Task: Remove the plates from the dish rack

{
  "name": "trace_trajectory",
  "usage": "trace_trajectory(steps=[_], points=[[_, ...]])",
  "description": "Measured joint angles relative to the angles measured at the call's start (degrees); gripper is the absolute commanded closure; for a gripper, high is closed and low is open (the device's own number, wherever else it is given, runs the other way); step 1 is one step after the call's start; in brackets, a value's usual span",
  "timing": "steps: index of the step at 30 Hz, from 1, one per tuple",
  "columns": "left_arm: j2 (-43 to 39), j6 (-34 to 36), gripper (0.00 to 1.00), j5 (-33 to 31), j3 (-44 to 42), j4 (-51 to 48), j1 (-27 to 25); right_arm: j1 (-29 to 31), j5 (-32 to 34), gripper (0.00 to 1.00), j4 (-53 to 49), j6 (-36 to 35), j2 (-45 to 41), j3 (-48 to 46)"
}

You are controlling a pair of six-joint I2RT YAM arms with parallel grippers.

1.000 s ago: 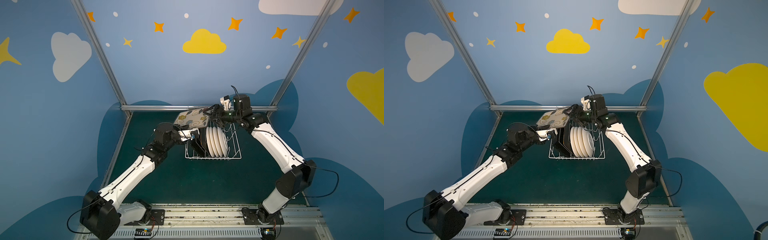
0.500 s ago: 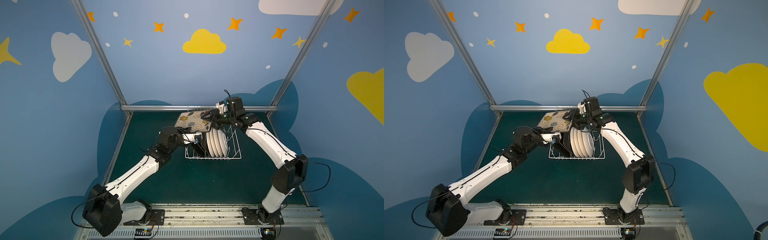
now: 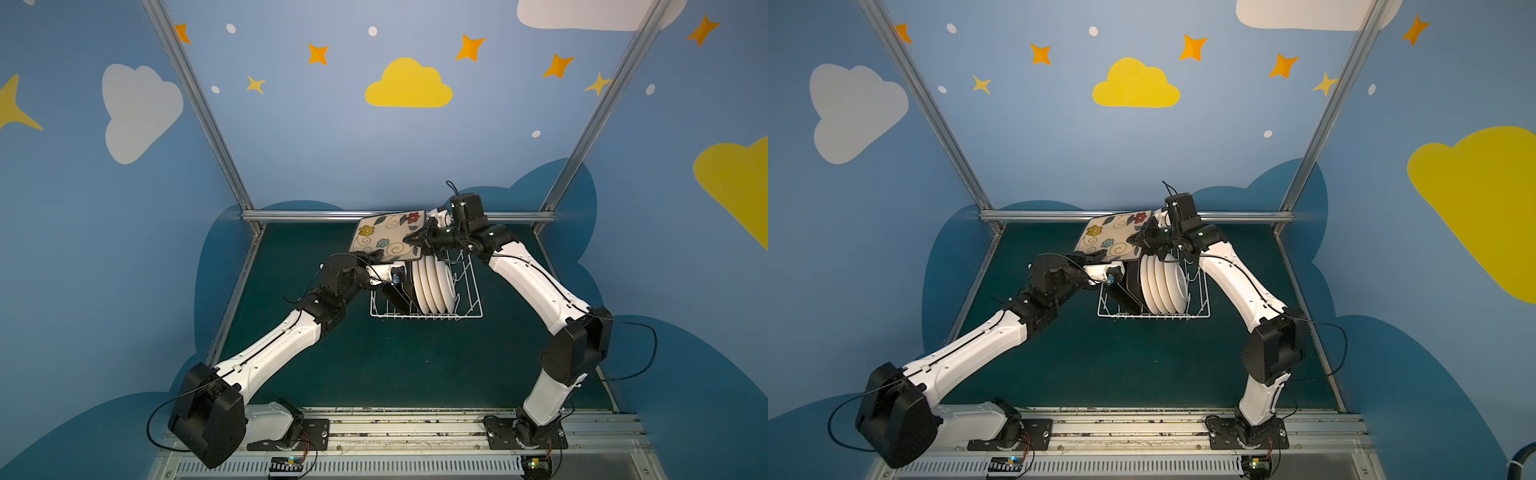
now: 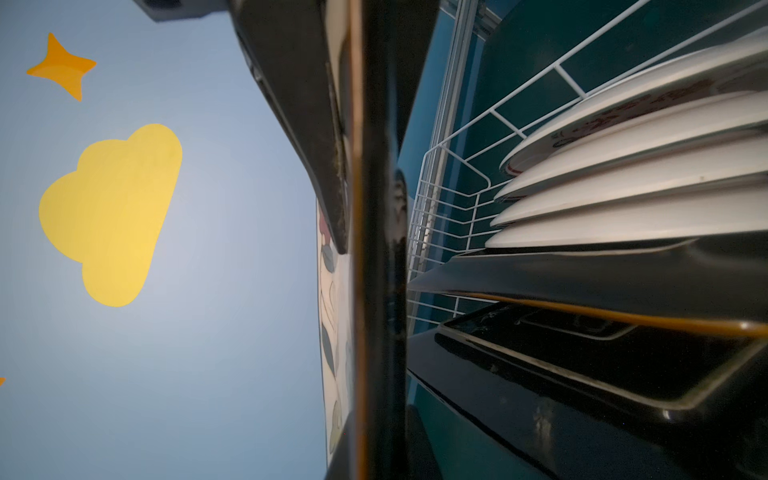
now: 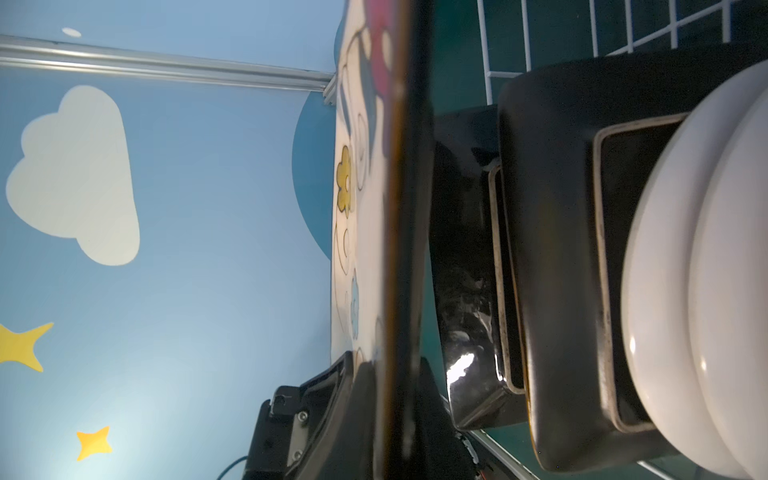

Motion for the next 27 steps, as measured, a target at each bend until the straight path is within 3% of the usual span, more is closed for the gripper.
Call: trace_trajectory(steps=[5,7,11,15,17,19,22,27], points=[[0.26,0.11,0.97,-0.11,-0.63,1.33,-0.04,-0.11,-0.22,1.00,1.18,0.98,-0.22,-1.01],[0.26,0.13,0.89,-0.17,-1.07,1.73,-0.17,-0.11,-0.20,1.00,1.53,1.05,-0.55,-1.84],[0.20,0.15,0.85,-0.33,-1.73,1.88,-0.42,-0.17,-0.24,1.00,3.56,1.62,-1.36,-4.22],[0.04,0.15,0.67,-0.11,-2.36,1.88,-0.55,-0.02,-0.39,1.00,6.54,0.22,-1.92,-6.67],[-0.15,0.24,0.32,-0.09,-2.45,2.19,-0.61,0.09,-0.57,1.00,7.34,-0.85,-1.92,-7.19],[-0.63,0.11,0.16,-0.11,-2.47,3.80,-0.66,0.13,-0.26,1.00,7.48,-2.21,-1.92,-7.52],[-1.51,0.07,0.02,-0.15,-2.47,5.03,-0.74,0.13,-0.22,1.00,8.07,-3.32,-1.92,-7.93],[-2.45,-0.81,0.01,-0.09,-2.45,6.03,-0.79,-0.15,-0.02,1.00,9.81,-4.46,-1.92,-8.00]])
